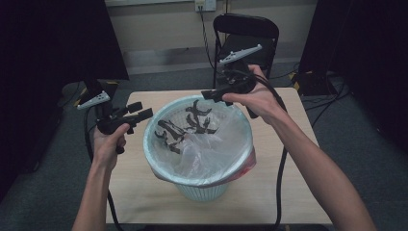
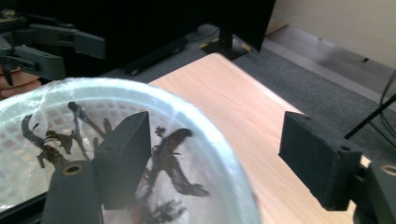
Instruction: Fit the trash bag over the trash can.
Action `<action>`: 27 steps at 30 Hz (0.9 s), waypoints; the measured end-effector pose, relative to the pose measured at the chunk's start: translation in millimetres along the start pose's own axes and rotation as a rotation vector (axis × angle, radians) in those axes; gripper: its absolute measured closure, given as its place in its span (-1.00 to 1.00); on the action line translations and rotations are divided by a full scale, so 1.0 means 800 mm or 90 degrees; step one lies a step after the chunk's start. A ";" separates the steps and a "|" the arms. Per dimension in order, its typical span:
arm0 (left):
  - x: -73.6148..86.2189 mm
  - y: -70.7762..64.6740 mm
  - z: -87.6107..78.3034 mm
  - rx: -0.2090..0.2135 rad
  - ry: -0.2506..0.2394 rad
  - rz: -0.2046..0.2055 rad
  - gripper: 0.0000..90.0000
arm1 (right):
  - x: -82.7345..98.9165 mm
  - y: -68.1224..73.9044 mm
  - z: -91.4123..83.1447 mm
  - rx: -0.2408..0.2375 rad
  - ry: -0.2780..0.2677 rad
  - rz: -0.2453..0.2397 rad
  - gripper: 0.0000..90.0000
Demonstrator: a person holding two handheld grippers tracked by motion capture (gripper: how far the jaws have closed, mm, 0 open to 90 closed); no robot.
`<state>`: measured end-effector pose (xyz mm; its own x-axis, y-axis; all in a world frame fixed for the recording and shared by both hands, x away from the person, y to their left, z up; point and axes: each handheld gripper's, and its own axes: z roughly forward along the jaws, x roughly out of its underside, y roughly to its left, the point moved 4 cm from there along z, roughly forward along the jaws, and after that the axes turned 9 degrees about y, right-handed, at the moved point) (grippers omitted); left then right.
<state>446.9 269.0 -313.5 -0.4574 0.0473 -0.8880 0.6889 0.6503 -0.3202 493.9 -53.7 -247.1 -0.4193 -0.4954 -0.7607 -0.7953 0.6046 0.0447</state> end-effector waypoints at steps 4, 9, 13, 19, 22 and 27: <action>0.001 0.006 -0.010 -0.020 -0.004 0.002 -0.48 | 0.022 -0.016 -0.008 0.012 -0.010 0.021 -0.45; 0.010 0.013 -0.009 -0.037 0.005 -0.004 -0.48 | 0.054 -0.044 -0.008 0.034 -0.032 0.074 -0.48; 0.017 0.019 -0.008 -0.050 0.017 -0.005 -0.49 | 0.078 -0.070 -0.011 0.057 -0.061 0.124 -0.50; 0.044 0.036 -0.020 -0.107 0.059 -0.010 -0.54 | 0.124 -0.103 -0.027 0.103 -0.083 0.188 -0.62; 0.064 0.042 -0.022 -0.122 0.077 -0.013 -0.63 | 0.158 -0.108 -0.026 0.127 -0.073 0.204 -0.63; 0.102 0.044 -0.012 -0.113 0.111 -0.016 -0.64 | 0.211 -0.094 -0.013 0.143 -0.039 0.214 -0.64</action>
<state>428.3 302.5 -394.3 -0.5740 0.1486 -0.8053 0.5727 0.7757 -0.2652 478.1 -189.5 -372.0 -0.6075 -0.2134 -0.7651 -0.5006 0.8507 0.1602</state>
